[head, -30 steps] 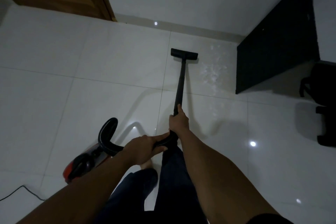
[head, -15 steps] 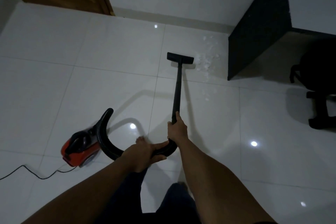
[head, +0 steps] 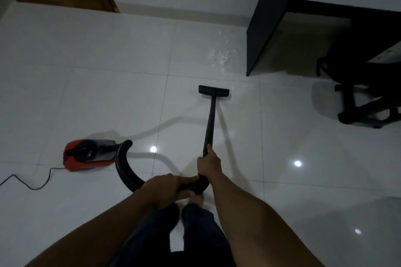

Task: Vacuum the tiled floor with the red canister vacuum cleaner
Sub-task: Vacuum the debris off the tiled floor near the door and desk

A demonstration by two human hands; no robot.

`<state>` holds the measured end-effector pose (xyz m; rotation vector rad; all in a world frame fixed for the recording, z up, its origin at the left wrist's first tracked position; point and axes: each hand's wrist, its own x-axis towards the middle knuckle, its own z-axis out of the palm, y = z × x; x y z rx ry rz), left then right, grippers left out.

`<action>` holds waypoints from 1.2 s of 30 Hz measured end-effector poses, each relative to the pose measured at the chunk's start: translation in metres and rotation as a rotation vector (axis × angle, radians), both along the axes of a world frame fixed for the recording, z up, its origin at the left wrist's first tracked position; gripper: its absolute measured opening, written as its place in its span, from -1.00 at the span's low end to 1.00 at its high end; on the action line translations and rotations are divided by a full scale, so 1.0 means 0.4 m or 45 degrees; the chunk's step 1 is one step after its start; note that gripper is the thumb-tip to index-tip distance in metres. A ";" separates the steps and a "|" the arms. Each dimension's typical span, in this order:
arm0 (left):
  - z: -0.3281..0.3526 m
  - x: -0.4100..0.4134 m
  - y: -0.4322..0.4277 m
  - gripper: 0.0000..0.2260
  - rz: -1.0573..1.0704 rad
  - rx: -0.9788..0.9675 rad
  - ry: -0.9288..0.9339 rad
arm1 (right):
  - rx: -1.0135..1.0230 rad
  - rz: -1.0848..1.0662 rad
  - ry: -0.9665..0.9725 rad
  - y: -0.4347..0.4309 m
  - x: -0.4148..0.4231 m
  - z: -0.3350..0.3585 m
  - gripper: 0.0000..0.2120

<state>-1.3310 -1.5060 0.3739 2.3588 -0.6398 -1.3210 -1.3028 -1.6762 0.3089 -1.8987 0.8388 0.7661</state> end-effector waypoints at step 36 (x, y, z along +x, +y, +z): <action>-0.051 -0.607 -0.231 -0.47 -0.129 0.079 0.079 | -0.372 0.193 0.245 -0.269 -0.705 -0.520 -0.20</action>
